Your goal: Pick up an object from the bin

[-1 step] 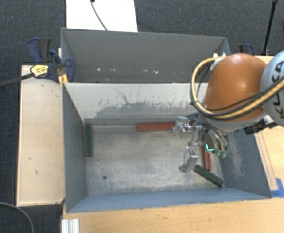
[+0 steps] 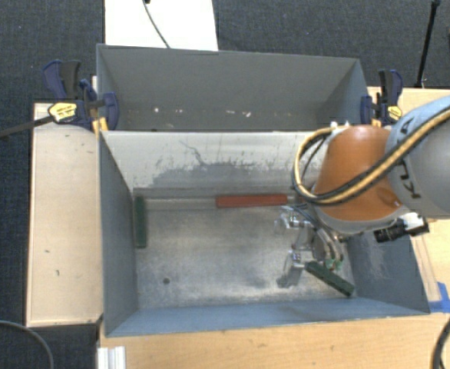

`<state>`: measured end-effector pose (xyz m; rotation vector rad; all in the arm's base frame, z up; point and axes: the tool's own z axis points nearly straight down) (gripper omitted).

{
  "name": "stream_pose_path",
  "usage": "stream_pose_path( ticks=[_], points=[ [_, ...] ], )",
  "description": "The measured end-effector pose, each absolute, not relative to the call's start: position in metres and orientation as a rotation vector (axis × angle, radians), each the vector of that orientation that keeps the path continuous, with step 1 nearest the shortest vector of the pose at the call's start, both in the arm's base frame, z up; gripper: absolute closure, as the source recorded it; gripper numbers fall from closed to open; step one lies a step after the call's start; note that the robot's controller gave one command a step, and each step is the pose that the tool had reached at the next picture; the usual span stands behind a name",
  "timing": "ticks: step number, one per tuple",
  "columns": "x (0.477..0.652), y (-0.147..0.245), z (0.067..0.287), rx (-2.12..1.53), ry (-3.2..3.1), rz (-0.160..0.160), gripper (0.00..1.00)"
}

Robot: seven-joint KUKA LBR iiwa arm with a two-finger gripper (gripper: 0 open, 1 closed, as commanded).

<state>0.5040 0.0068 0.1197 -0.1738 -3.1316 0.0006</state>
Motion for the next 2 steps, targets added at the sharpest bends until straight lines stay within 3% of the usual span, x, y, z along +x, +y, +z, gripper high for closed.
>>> stream_pose_path(
  ticks=[1,2],
  points=[
    [0.499,-0.046,0.069,0.044,-3.139,0.002,0.0],
    [0.511,-0.134,0.078,0.347,-3.128,0.006,0.0]
  ],
)
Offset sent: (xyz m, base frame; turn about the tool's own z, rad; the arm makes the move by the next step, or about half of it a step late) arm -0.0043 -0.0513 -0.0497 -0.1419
